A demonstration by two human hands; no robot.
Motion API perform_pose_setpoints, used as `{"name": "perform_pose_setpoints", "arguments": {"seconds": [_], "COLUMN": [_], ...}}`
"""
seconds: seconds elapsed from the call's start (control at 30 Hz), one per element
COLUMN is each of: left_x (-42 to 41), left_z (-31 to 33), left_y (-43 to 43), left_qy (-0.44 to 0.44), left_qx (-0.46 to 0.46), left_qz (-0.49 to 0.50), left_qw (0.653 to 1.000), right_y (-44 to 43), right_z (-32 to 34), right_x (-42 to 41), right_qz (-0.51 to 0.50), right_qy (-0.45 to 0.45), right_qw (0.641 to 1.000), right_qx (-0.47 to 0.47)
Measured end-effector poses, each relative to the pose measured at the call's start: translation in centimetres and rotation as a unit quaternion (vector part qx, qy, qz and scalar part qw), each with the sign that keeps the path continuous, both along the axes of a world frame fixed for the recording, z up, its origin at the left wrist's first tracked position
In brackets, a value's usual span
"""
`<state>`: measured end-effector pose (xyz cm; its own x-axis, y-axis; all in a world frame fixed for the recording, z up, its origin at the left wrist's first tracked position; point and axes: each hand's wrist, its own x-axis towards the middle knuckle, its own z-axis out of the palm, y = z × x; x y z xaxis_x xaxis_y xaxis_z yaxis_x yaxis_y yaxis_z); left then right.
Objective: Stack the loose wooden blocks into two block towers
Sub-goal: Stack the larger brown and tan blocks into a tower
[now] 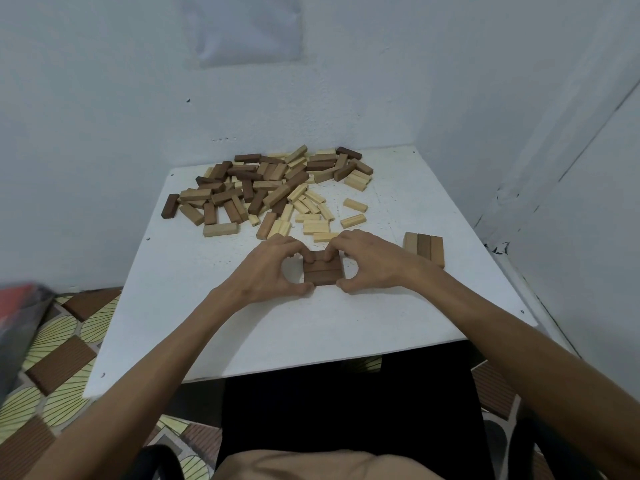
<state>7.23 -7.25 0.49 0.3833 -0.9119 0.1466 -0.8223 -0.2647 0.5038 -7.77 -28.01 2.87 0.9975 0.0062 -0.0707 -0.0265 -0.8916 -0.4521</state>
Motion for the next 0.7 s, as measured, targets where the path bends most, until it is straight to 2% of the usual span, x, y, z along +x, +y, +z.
{"name": "perform_pose_setpoints", "arguments": {"seconds": [0.3, 0.47, 0.7], "left_x": [0.1, -0.5, -2.4], "left_z": [2.1, 3.0, 3.4], "left_y": [-3.7, -7.8, -13.3], "left_qy": [-0.046, -0.007, -0.012], "left_qx": [-0.028, -0.024, -0.031], "left_qz": [-0.032, -0.088, -0.133], "left_qw": [0.998, 0.996, 0.991], "right_y": [-3.0, -5.5, -9.1], "right_z": [1.8, 2.7, 3.2], "right_x": [-1.6, -3.9, -7.6], "right_qz": [-0.036, -0.086, -0.138], "right_qy": [-0.031, -0.039, -0.037], "right_qw": [0.999, 0.995, 0.99], "right_qx": [-0.013, -0.019, 0.005]}}
